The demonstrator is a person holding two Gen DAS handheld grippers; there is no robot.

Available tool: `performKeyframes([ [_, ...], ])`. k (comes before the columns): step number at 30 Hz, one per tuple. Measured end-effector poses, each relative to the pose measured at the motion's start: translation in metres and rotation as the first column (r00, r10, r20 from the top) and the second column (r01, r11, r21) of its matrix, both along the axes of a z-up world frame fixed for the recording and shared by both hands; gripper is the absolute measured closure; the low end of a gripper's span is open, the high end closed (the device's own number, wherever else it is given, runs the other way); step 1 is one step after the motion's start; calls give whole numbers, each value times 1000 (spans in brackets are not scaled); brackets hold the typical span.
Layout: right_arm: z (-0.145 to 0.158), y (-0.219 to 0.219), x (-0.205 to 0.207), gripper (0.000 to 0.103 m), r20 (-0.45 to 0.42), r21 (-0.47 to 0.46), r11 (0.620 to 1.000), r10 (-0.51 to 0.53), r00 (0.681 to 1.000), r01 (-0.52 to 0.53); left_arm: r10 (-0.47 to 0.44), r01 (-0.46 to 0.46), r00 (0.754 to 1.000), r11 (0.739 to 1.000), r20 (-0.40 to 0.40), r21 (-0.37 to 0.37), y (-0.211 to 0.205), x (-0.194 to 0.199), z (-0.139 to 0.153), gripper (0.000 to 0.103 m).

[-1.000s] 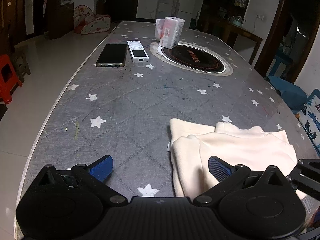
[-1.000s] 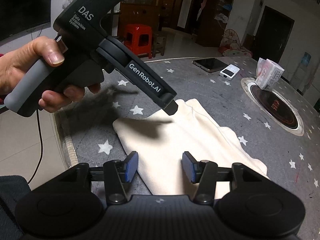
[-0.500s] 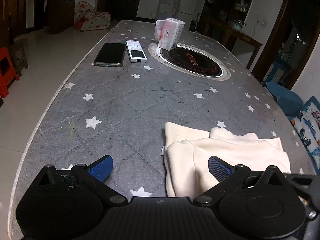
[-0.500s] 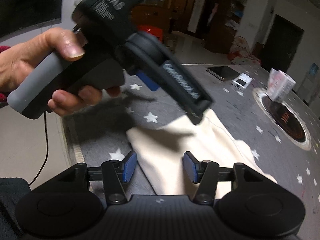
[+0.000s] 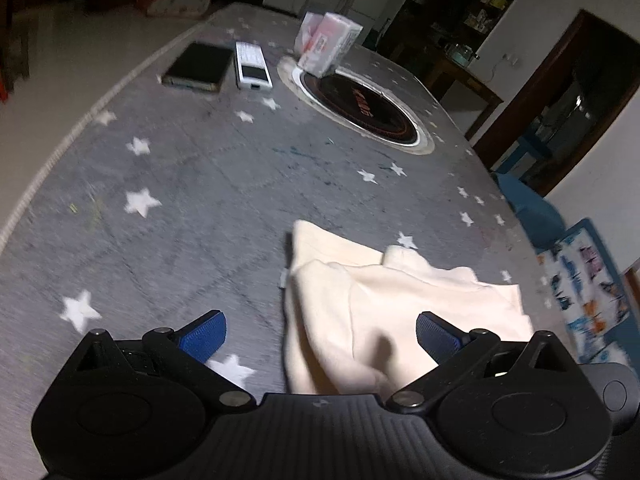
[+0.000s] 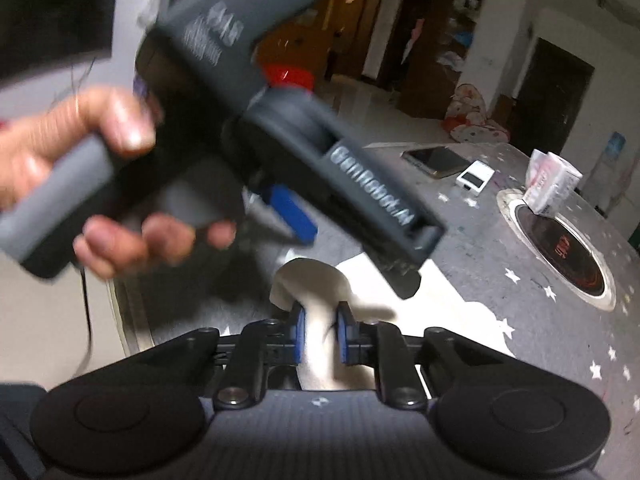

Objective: Fold clothes

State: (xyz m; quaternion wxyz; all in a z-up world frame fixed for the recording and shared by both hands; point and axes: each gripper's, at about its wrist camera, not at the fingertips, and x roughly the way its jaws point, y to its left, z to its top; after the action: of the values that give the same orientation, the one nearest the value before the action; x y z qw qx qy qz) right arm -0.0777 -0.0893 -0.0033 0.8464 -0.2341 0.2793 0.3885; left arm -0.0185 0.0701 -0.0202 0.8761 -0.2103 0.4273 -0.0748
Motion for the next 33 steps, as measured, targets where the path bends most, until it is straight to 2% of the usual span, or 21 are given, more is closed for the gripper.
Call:
performKeyframes([
  [2, 6, -7, 2, 89, -5, 33, 999, -11, 1000, 11, -2, 1, 1000, 999, -14, -51, 0, 4, -3, 2],
  [7, 16, -21, 3, 89, -13, 81, 997, -15, 1000, 16, -37, 35, 999, 991, -18, -129, -6, 14, -5, 20],
  [10, 17, -23, 1, 89, -7, 88, 996, -2, 1000, 3, -53, 50, 998, 988, -19, -148, -10, 18, -8, 43],
  [11, 16, -24, 1, 89, -9, 87, 996, 2, 1000, -1, -52, 48, 998, 988, -24, -145, -10, 19, -9, 59],
  [12, 16, -24, 0, 89, -10, 86, 996, 6, 1000, -5, -51, 46, 998, 989, -29, -143, -10, 20, -10, 70],
  [14, 15, -27, 1, 87, -17, 87, 996, -3, 1000, 4, -48, 42, 998, 990, -38, -137, -11, 22, -13, 76],
  [18, 18, -45, 2, 76, -43, 113, 992, -42, 998, 46, -58, 53, 998, 993, -38, -108, -14, 23, -13, 80],
  [20, 21, -58, 4, 74, -61, 132, 988, -68, 996, 76, -64, 61, 997, 994, -34, -86, -17, 24, -11, 80],
  [25, 24, -105, 23, 72, -95, 145, 953, -254, 963, 266, -73, 72, 997, 996, -30, -44, -23, 26, -9, 80],
  [27, 25, -124, 30, 72, -109, 148, 929, -326, 939, 340, -78, 77, 997, 997, -29, -25, -25, 26, -7, 80],
  [30, 15, -157, 51, 72, -135, 120, 863, -476, 869, 491, -83, 83, 996, 997, -28, 2, -29, 27, -5, 80],
  [33, 3, -188, 63, 72, -177, 106, 793, -579, 796, 600, -89, 89, 996, 996, -27, 25, -32, 27, -3, 80],
])
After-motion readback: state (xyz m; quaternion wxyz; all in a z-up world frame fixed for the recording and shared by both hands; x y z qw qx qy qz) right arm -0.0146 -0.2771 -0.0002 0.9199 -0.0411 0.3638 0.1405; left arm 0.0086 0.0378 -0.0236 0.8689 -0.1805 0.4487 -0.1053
